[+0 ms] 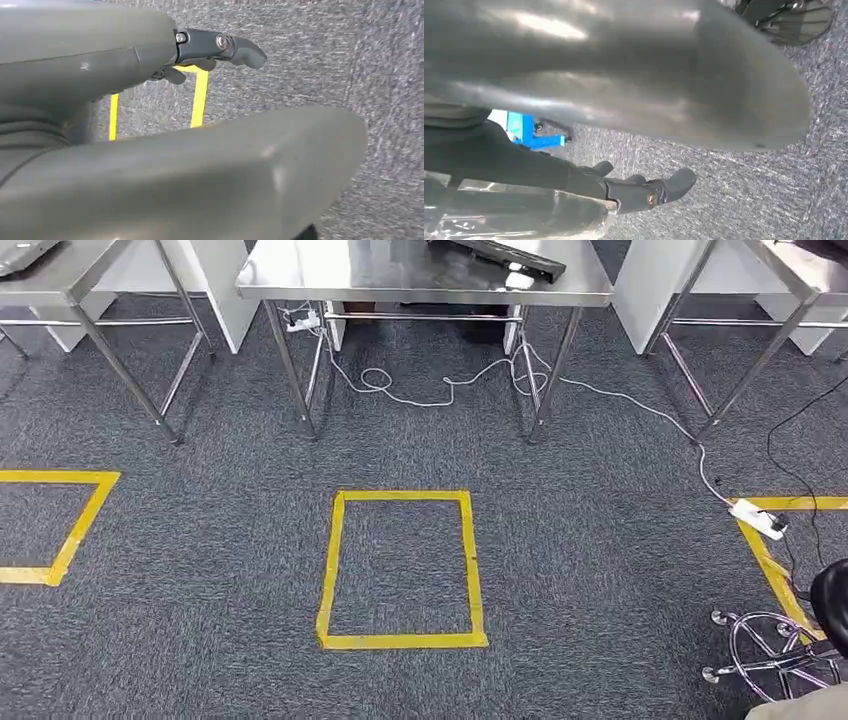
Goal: Take the parts from the cabinet and place them on the table.
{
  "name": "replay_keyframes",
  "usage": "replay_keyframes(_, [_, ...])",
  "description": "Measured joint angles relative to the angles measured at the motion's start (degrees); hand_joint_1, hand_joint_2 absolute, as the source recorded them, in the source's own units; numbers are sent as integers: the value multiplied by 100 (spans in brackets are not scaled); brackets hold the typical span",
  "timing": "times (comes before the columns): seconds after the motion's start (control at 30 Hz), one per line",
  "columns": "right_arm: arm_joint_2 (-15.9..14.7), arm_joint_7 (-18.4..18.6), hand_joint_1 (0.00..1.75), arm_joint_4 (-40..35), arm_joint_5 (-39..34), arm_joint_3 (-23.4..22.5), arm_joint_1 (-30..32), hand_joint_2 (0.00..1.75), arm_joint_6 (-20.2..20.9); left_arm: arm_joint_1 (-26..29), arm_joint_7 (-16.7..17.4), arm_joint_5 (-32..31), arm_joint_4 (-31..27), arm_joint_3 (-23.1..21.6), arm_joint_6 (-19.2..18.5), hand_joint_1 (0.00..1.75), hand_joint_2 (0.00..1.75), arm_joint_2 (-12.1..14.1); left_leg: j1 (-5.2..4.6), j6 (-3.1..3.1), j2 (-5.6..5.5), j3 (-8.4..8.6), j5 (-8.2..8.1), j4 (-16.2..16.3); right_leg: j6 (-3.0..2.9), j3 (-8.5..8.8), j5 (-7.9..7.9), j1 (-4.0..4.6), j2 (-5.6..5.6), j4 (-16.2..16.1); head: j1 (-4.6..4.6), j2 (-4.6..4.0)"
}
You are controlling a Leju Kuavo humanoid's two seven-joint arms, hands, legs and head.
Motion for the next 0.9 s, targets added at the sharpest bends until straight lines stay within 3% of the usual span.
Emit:
replay_keyframes(0.03, [-2,0,0,0,4,0,-6,0,0,-3,0,0,0,0,-2,0,0,-4,12,-12,0,-23,-6,-47,-6,-56,-40,59,1,63,7,0])
replay_keyframes(0.13, [-2,28,0,0,7,0,-3,0,0,12,2,0,0,0,-4,0,0,-9,-64,14,-2,-41,-2,-36,31,-134,-5,46,-1,44,17,0])
replay_keyframes(0.27, [-6,29,0,0,7,-4,-4,0,0,3,18,-17,0,-4,-22,0,0,-9,-97,61,0,-64,26,-36,97,-152,38,25,4,38,24,0])
replay_keyframes(0.47, [-2,31,0,0,-85,-77,-4,0,-18,3,26,-35,0,-7,-72,0,0,-7,-119,102,1,-81,53,-33,138,-178,66,-12,4,36,20,0])
replay_keyframes(0.5, [4,31,0,0,-112,-98,-2,0,-22,2,35,-35,0,-7,-72,0,0,-4,-147,146,2,-97,41,12,208,-155,112,-82,4,-17,17,0])
replay_keyframes(0.53, [9,30,0,0,-138,-114,-3,0,-26,1,35,-33,0,-4,-72,0,0,-4,-133,185,0,-96,62,-16,226,-170,127,-119,12,-32,6,0])
replay_keyframes(0.57, [15,28,0,0,-171,-138,-9,0,-33,-1,42,-33,0,-4,-74,0,0,-4,-103,222,14,-86,105,-81,246,-161,139,-69,17,-47,9,0])
replay_keyframes(0.6, [13,28,0,0,-186,-162,-9,0,-33,-3,44,-33,0,-4,-74,0,0,-13,-7,245,69,-64,167,-161,237,-159,79,-67,18,27,18,0])
replay_keyframes(0.63, [13,28,0,0,-192,-184,-10,0,-35,-4,46,-33,0,-4,-74,0,0,-13,-1,249,77,-80,181,-180,232,-283,-61,-69,22,234,32,0])
replay_keyframes(0.7, [13,28,0,0,-212,-230,-4,0,-35,-3,61,-31,2,-2,-79,0,0,-17,8,255,146,-124,195,-177,180,-757,-514,-104,30,1158,70,0])
replay_keyframes(0.73, [13,28,0,0,-216,-243,0,0,-33,-2,76,-31,2,0,-77,0,0,-17,10,243,177,-144,203,-174,190,-980,-670,-112,34,1614,68,0])
replay_keyframes(0.77, [13,28,0,0,-221,-253,12,0,-33,-2,92,-24,2,0,-74,0,0,-15,23,226,211,-154,213,-172,239,-1103,-706,-135,34,1868,88,0])
replay_keyframes(0.8, [13,28,0,0,-225,-262,24,0,-33,-2,103,-24,2,0,-77,0,0,-15,42,209,247,-158,215,-169,307,-1083,-638,-170,32,1814,79,0])
replay_keyframes(0.83, [11,33,0,0,-225,-269,39,0,-31,-2,114,-24,4,0,-77,0,0,-17,75,168,279,-154,215,-165,409,-906,-458,-209,25,1476,90,0])
replay_keyframes(0.87, [11,33,0,0,-223,-271,43,0,-31,-2,129,-24,7,0,-77,0,0,-20,118,112,316,-148,211,-155,517,-637,-223,-251,-14,936,83,0])
replay_keyframes(0.9, [13,33,0,0,-221,-273,34,0,-29,-2,144,-24,7,0,-77,0,0,-20,146,42,357,-143,195,-124,614,-342,-4,-299,-156,356,94,0])
